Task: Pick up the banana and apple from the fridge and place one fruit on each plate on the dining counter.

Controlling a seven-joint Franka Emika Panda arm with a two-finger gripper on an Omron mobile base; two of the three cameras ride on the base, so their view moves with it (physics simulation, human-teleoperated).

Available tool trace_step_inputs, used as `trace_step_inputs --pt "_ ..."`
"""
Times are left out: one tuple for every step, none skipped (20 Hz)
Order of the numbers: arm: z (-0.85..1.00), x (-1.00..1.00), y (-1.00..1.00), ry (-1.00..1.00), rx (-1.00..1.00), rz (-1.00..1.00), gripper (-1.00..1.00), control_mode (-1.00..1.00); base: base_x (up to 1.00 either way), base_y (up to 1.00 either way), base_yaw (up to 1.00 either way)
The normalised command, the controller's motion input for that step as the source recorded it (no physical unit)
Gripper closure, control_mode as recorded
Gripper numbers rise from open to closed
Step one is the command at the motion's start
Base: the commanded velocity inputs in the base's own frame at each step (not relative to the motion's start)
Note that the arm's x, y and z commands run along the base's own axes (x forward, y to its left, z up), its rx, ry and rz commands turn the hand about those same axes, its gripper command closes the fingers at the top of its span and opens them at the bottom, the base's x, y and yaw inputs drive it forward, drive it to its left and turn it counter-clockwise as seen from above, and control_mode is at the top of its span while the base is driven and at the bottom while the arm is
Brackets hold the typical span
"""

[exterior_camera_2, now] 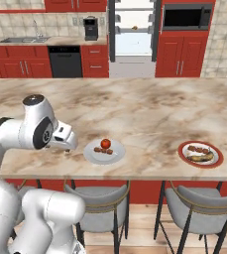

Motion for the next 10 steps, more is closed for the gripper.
trace_step_inputs --pt "0.17 -0.69 0.50 -0.08 -0.01 0.00 -1.00 -1.00 0.00 0.00 0.00" --pt "0.00 -0.41 0.41 0.00 -0.04 0.00 -1.00 -1.00 0.00 0.00 0.00" --pt "0.00 -0.27 0.41 0.00 -0.06 0.00 -1.00 -1.00 0.00 0.00 0.00" --pt "0.00 -0.12 0.21 0.00 -0.04 0.00 -1.00 -1.00 0.00 0.00 0.00" --pt "0.00 0.00 0.25 0.00 -0.04 0.00 -1.00 -1.00 0.00 0.00 0.00" --pt "0.00 0.00 0.12 0.00 -0.02 0.00 -1.00 -1.00 0.00 0.00 0.00" --pt "-0.01 0.00 0.04 0.00 -0.01 0.00 -1.00 -1.00 0.00 0.00 0.00" --pt "-0.07 0.00 0.00 0.00 0.00 0.00 -1.00 -1.00 0.00 0.00 0.00" --pt "-0.18 0.06 0.00 0.02 0.00 0.00 -1.00 -1.00 0.00 0.00 0.00" --pt "-0.19 0.12 0.00 0.04 0.00 0.00 -1.00 -1.00 0.00 0.00 0.00"
